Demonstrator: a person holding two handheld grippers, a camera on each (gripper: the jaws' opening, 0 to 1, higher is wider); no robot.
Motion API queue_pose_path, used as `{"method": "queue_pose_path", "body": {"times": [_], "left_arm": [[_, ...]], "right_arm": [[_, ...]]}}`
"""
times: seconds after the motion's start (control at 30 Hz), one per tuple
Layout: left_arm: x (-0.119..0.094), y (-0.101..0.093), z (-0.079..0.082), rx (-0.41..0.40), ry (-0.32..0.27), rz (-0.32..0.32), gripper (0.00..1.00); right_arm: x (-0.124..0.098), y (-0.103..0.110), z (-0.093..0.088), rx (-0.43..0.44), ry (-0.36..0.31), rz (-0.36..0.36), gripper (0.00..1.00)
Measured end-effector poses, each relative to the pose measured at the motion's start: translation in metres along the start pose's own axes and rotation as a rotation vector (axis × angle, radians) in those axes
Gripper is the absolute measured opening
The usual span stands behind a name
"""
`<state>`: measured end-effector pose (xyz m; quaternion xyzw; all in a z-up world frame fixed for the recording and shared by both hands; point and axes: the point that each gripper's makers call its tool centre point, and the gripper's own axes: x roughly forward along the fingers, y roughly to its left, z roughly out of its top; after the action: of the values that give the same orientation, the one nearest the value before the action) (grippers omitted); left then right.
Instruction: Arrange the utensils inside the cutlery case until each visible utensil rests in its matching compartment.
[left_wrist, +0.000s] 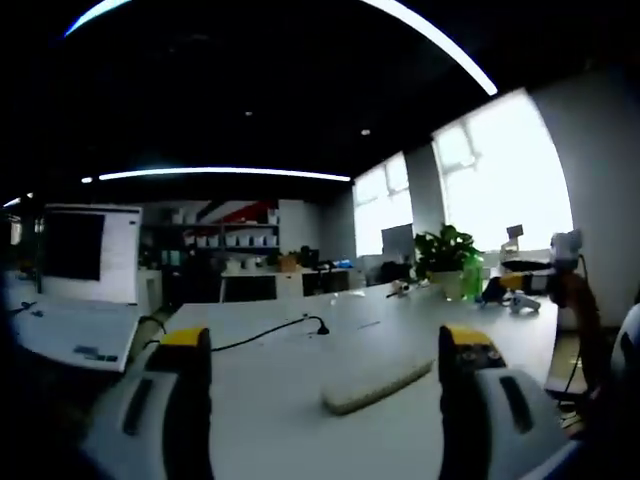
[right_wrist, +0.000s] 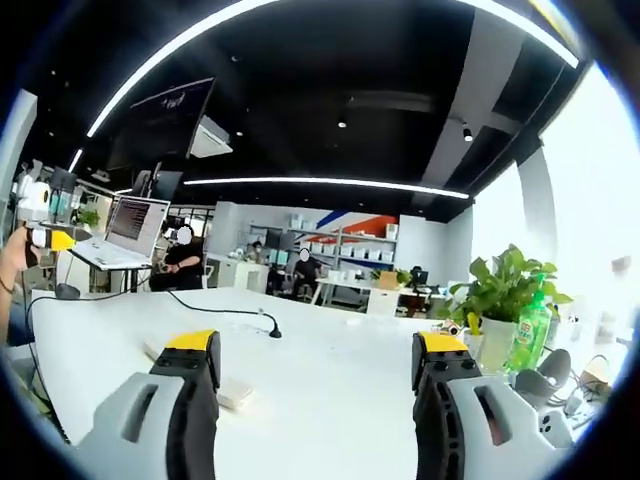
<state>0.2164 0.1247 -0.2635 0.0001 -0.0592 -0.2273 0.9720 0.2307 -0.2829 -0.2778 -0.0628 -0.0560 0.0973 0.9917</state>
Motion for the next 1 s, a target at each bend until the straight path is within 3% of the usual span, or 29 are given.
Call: {"method": "queue_pose_path", "body": {"times": [0.13,0.23,0.33,0.4,0.57,0.7,1.0], "left_arm": [[0.004,0.001,-0.007,-0.014,0.019,0.0,1.0],[0.006,0.014,-0.012,-0.031,0.008,0.075,1.0],[0.008,0.023,-0.025,-0.07,0.035,0.105,1.0],[0.008,0.027,-0.028,-0.104,0.022,0.123,1.0],[0.012,0.02,-0.03,-0.118,0.016,0.113,1.0],[0.015,0.013,-0.03,-0.132,0.007,0.088,0.99],[0.017,0.004,-0.031,-0.109,0.008,0.074,0.98]], "right_arm": [[0.006,0.002,-0.007,0.018,0.016,0.018,0.89],[0.008,0.0,-0.01,0.054,0.021,-0.003,1.0],[0.008,-0.004,-0.011,0.087,0.012,-0.01,0.99],[0.007,-0.009,-0.014,0.083,0.022,-0.027,0.99],[0.005,-0.018,-0.019,0.081,0.038,-0.05,0.99],[0.0,-0.028,-0.018,0.021,0.042,-0.09,0.99],[-0.008,-0.042,-0.018,-0.004,0.048,-0.121,0.99]]}}
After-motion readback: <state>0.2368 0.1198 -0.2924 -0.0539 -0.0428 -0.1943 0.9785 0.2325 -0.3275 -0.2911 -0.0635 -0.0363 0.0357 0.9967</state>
